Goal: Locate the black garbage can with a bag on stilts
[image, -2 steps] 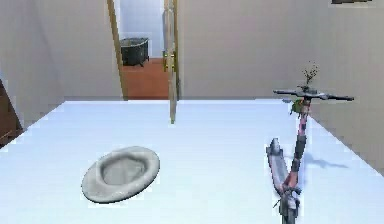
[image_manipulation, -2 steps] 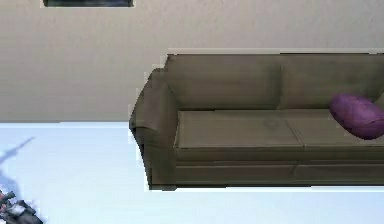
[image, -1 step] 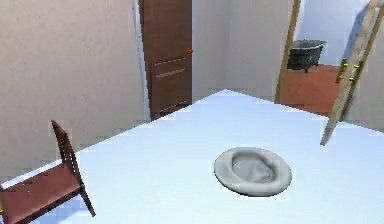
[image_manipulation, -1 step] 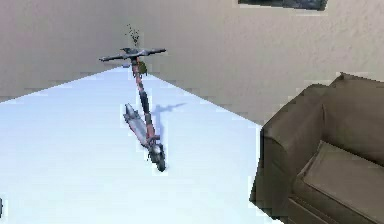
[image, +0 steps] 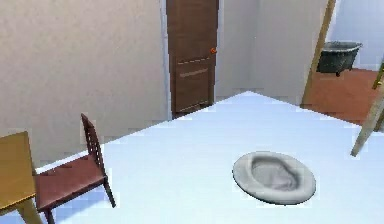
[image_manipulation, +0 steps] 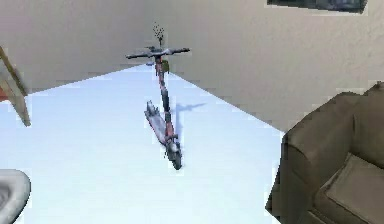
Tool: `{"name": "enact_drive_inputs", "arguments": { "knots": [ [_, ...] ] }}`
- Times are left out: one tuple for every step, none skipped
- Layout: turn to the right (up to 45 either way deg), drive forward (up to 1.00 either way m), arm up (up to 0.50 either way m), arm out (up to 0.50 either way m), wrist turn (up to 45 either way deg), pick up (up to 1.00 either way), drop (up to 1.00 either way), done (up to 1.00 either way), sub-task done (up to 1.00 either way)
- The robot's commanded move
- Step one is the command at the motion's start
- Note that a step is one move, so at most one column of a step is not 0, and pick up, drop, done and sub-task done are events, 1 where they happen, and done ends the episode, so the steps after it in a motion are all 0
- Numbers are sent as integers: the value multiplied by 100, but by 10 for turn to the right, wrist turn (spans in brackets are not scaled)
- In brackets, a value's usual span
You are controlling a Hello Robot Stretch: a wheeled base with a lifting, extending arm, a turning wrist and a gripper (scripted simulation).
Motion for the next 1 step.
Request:
{"name": "enact_drive_inputs", "arguments": {
  "knots": [
    [0, 100, 0, 0, 0, 0, 0, 0, 0]
  ]
}}
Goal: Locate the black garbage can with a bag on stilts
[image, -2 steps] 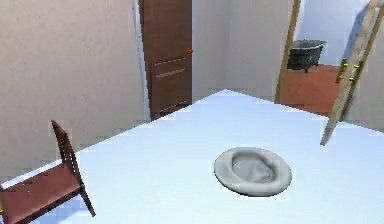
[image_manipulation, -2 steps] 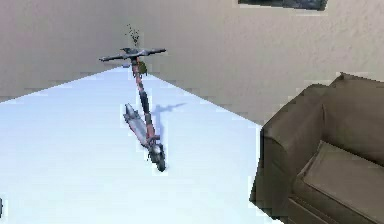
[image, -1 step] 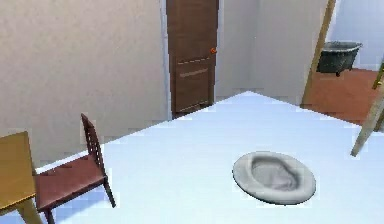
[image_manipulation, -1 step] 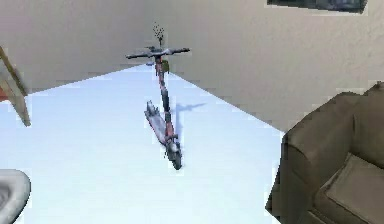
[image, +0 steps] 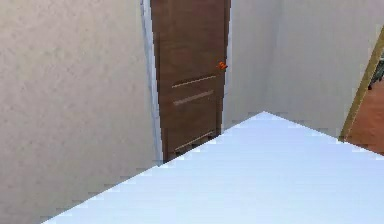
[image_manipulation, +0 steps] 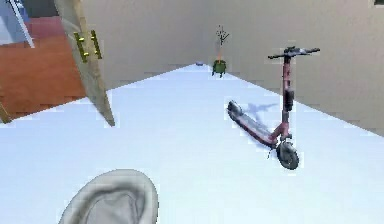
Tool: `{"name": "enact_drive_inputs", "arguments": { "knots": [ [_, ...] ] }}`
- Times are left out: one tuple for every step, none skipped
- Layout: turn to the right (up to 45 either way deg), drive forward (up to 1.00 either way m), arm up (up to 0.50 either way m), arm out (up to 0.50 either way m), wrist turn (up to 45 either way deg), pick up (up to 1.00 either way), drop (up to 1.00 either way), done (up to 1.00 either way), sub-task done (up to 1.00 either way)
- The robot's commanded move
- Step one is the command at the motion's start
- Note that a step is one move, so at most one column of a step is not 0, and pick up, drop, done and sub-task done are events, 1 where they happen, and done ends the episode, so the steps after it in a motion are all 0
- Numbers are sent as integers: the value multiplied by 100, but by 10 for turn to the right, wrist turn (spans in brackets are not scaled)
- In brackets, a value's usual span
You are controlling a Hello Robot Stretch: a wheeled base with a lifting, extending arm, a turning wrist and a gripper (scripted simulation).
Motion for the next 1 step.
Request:
{"name": "enact_drive_inputs", "arguments": {
  "knots": [
    [0, 40, 0, 0, 0, 0, 0, 0, 0]
  ]
}}
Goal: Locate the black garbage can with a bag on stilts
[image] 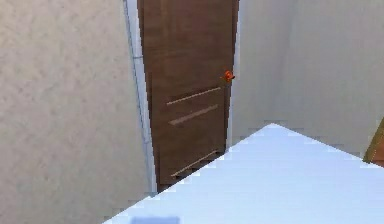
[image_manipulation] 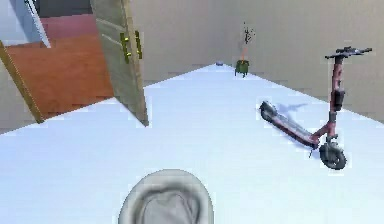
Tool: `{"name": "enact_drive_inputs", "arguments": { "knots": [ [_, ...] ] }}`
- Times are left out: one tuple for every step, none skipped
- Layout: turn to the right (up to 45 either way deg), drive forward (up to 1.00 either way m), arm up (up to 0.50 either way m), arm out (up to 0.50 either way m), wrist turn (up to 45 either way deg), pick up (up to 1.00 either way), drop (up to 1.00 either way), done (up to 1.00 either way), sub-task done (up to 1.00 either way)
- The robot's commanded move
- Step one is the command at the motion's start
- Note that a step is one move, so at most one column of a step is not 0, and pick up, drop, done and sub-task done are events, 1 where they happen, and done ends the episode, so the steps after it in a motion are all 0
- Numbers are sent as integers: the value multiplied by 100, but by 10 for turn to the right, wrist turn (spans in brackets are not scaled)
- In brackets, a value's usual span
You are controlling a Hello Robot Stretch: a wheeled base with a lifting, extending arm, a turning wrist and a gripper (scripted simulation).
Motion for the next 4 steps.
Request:
{"name": "enact_drive_inputs", "arguments": {
  "knots": [
    [-360, 0, 0, 0, 0, 0, 0, 0, 0],
    [0, 25, 0, 0, 0, 0, 0, 0, 0],
    [450, 0, 0, 0, 0, 0, 0, 0, 0],
    [390, 0, 0, 0, 0, 0, 0, 0, 0]
  ]
}}
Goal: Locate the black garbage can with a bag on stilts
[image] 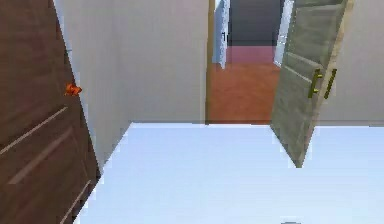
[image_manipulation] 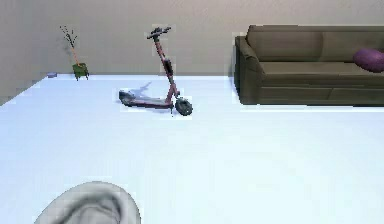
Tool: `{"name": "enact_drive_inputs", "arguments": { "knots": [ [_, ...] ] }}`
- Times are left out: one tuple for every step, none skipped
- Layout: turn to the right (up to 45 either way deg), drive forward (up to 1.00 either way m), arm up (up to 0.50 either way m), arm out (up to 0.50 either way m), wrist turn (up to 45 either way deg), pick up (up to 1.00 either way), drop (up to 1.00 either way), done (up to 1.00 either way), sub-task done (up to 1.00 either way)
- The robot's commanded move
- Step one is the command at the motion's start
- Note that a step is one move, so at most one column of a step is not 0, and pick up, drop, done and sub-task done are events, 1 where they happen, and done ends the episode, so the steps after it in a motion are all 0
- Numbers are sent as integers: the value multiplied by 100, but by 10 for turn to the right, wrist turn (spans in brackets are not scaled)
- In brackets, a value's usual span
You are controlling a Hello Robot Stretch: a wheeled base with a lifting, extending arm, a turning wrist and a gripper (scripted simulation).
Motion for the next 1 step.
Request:
{"name": "enact_drive_inputs", "arguments": {
  "knots": [
    [0, 95, 0, 0, 0, 0, 0, 0, 0]
  ]
}}
